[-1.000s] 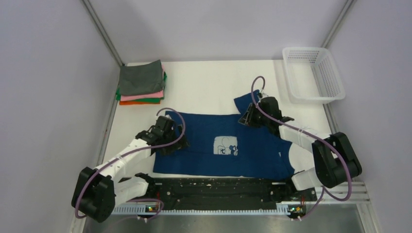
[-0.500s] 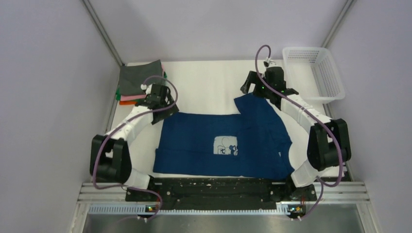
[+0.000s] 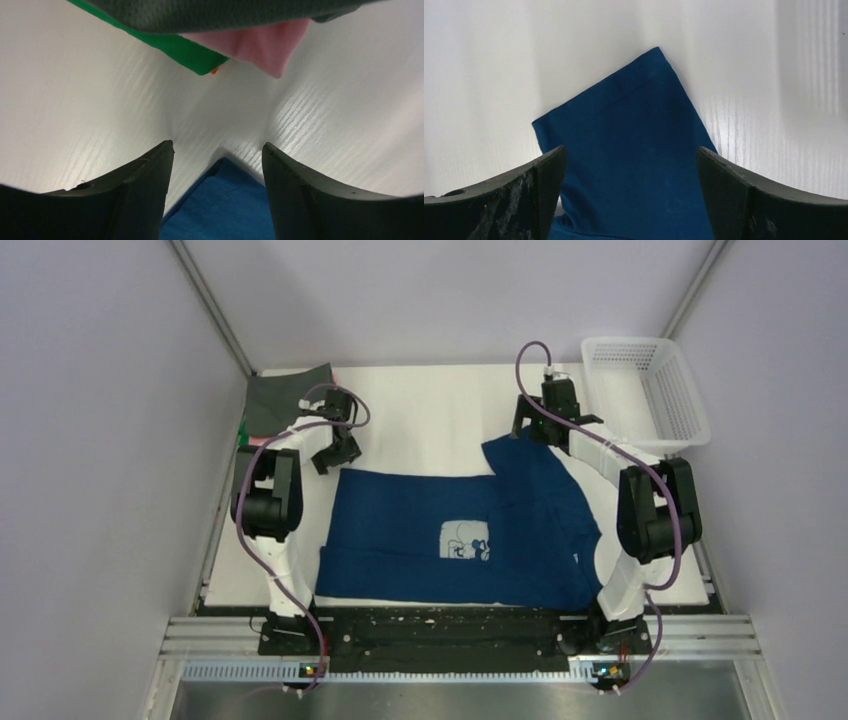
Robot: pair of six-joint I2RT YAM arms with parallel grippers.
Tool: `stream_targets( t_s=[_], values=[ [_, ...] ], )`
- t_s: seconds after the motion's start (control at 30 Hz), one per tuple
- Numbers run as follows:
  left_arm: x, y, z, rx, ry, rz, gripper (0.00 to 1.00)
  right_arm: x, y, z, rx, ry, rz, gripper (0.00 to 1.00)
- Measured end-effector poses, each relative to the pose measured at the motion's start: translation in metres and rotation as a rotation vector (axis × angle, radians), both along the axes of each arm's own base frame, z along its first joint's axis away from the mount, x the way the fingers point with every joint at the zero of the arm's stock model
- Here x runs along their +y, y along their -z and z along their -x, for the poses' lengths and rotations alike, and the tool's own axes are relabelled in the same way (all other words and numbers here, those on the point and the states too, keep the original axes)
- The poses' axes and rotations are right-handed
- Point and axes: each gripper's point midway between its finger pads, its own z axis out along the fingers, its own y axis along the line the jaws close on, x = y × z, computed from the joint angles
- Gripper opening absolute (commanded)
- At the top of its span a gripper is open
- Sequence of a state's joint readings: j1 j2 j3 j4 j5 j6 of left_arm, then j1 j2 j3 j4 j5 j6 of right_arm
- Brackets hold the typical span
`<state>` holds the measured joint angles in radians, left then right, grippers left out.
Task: Fold and stack the t-shirts
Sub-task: Grab the side of the flattened tshirt furthest away from the robot with both arms
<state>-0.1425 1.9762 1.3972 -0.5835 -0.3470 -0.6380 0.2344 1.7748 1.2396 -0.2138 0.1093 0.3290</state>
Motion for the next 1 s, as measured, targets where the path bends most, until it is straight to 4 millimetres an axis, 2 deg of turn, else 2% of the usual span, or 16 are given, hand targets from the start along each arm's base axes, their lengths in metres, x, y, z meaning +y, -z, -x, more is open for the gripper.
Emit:
stream_targets(
  t_s=[0.1, 0.27, 0.37, 0.4, 0.47, 0.5, 0.8, 0.9, 1.0],
  values=[
    [-0.003, 0.003, 0.001, 0.018, -0.007, 0.016, 0.64, -0.004, 0.002, -0.001, 0.002, 0.009, 0.021, 0.98],
    [-0.010, 0.006, 0.007, 0.040, -0.013, 0.056, 0.52, -0.009, 0.006, -0.001, 0.006, 0.024, 0.046, 0.98],
    [-0.016, 0.007, 0.008, 0.042, -0.008, 0.086, 0.40, -0.012, 0.009, -0.002, 0.009, 0.035, 0.058, 0.97],
    [-0.017, 0.007, 0.008, 0.041, -0.007, 0.092, 0.34, -0.013, 0.009, -0.001, 0.012, 0.038, 0.062, 0.97],
    [-0.019, 0.008, 0.009, 0.044, -0.004, 0.094, 0.10, -0.014, 0.009, -0.002, 0.010, 0.046, 0.069, 0.97],
    [-0.020, 0.008, 0.010, 0.047, 0.001, 0.093, 0.01, -0.015, 0.009, -0.001, 0.010, 0.048, 0.072, 0.96],
    [-0.023, 0.007, 0.012, 0.051, -0.001, 0.085, 0.00, -0.018, 0.027, -0.005, 0.043, 0.040, 0.113, 0.92],
    [-0.024, 0.007, 0.013, 0.055, 0.001, 0.084, 0.00, -0.015, 0.028, -0.017, 0.040, 0.026, 0.121, 0.87],
    [-0.024, 0.007, 0.016, 0.065, 0.001, 0.083, 0.00, -0.006, 0.027, -0.039, 0.024, 0.008, 0.132, 0.80]
  ],
)
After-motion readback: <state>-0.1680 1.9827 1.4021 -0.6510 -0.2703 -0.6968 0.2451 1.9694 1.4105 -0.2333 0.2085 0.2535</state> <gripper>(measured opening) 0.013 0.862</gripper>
